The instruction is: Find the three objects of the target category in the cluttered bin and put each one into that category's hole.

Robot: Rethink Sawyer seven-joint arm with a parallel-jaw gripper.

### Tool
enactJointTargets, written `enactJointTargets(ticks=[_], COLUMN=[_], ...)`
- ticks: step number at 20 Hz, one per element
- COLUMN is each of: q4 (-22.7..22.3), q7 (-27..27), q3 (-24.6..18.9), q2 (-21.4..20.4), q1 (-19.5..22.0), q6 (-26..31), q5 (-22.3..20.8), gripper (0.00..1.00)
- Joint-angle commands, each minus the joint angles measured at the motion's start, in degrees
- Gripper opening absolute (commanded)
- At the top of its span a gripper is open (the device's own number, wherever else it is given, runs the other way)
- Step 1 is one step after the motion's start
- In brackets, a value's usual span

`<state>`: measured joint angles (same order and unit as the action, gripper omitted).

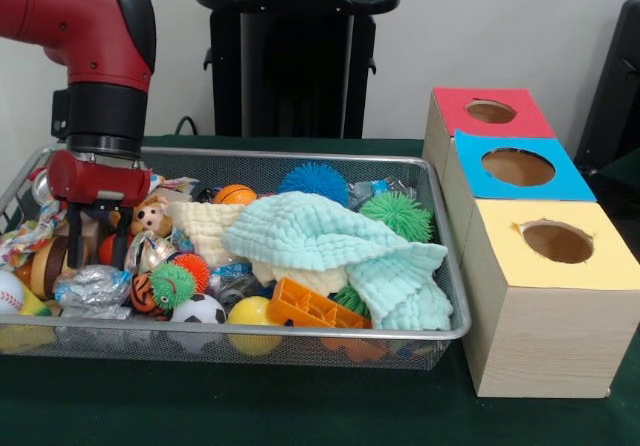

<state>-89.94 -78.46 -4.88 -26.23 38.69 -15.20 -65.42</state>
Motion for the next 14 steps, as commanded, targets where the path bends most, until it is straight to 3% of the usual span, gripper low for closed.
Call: enactJointTargets(ticks=[1,14], q4=[3.1,3.6], q7=[-4.0,-7.8], q3=[-1.7,-4.8], q2=[2.4,0.7], q1=[-1.9,-1.2], q6=[-6.6,-4.2], q5=[-1.3,-5.4], gripper=[1.00,1.00])
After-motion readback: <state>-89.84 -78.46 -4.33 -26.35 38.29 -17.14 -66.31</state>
